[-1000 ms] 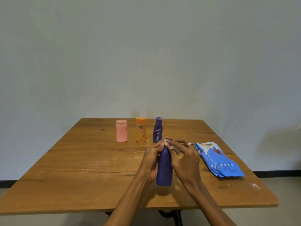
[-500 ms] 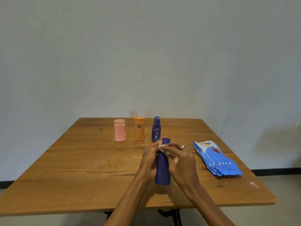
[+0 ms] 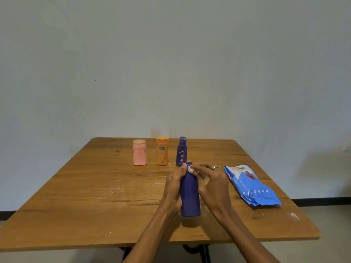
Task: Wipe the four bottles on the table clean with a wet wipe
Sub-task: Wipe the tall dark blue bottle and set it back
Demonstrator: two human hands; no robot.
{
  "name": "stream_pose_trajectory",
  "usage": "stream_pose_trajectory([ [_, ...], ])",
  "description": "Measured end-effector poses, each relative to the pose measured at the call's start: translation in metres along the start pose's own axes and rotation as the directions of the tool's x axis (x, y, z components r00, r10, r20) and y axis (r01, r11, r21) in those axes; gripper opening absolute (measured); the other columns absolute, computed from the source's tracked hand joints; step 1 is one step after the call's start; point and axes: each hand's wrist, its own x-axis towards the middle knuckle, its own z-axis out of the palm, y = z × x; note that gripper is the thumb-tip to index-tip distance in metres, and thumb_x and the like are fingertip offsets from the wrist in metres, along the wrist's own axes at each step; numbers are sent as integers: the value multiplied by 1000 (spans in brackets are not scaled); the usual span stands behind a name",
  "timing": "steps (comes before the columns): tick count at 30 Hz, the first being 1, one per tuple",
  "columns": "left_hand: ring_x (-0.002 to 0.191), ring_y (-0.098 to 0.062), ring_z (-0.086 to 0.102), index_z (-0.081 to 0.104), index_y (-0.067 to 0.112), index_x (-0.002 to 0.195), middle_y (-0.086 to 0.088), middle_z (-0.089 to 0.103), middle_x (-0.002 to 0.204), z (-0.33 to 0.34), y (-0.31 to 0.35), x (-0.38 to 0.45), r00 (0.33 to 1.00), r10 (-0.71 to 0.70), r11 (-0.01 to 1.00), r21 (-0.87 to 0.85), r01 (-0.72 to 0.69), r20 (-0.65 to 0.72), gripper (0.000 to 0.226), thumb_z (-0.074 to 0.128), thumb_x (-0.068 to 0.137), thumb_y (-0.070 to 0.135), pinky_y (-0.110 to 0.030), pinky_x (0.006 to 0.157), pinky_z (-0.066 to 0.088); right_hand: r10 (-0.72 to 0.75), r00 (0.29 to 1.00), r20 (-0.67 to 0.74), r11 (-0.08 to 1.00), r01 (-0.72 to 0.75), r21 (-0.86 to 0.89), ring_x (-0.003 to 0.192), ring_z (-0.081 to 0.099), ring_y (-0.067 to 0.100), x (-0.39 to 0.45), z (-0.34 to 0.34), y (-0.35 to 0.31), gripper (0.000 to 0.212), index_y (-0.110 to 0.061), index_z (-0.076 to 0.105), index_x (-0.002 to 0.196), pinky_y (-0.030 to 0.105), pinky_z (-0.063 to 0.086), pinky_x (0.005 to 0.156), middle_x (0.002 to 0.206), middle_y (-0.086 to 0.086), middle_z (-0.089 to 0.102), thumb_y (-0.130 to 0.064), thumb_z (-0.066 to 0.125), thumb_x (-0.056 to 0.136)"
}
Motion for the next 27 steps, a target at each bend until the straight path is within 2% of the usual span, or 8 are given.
stream_pose_trajectory([
  [3,87,-29,66,65,-1,122,-20,69,102,-6,0,4,999,29,1000,7,-29,-27,51,71,88,36,-43,81,55,-4,999,45,998,1,59,105,60,-2,-5,3,1,29,-30,72,115,13,52,82,113,-11,65,-19,72,89],
  [6,90,-35,64,67,-4,118,-24,69,105,-15,-3,11,998,33,999,12,-32,-52,56,78,83,39,-50,87,51,2,993,117,989,-20,150,114,54,-9,-27,1,0,33,-25,73,115,7,49,83,117,-12,60,-8,73,86],
  [9,86,-35,65,66,-6,117,-25,69,104,-20,-5,15,998,16,999,40,-13,-61,62,79,80,42,-47,77,55,16,981,191,993,-39,115,117,47,-14,-50,1,9,38,-28,71,113,5,47,84,118,-22,52,-3,73,85],
  [13,78,-32,65,67,-4,113,-25,71,99,-22,-2,16,995,20,996,88,-11,-102,54,73,84,42,-39,65,57,33,969,243,999,-32,-7,113,53,-7,-72,8,27,42,-38,70,116,17,53,88,116,-25,54,-8,73,87],
  [16,79,-31,67,65,-4,116,-25,71,101,-24,-5,19,993,12,998,56,-5,-120,57,72,84,43,-38,63,58,33,975,220,999,-23,-45,109,54,-8,-71,12,29,39,-38,71,115,14,52,87,118,-18,55,-11,72,87],
  [20,83,-32,67,67,-4,114,-25,70,100,-32,-13,25,993,-42,999,1,42,-114,64,78,78,47,-45,75,58,48,988,146,999,-50,13,112,48,-11,-49,19,20,26,-35,71,114,6,48,80,117,-15,52,-23,70,91],
  [24,93,-36,64,67,-4,114,-24,67,108,-41,-16,34,998,-36,997,-75,31,-57,61,84,77,42,-52,93,51,93,993,79,990,-101,100,109,54,-6,-25,34,19,25,-27,71,116,13,53,81,118,-8,58,-22,71,91],
  [27,92,-34,64,69,-3,112,-22,67,106,-43,-13,36,999,-23,998,-62,20,-42,56,82,80,41,-50,90,51,107,991,84,980,-119,160,111,56,-2,-29,36,20,29,-27,69,120,21,57,82,119,-12,57,-22,69,91],
])
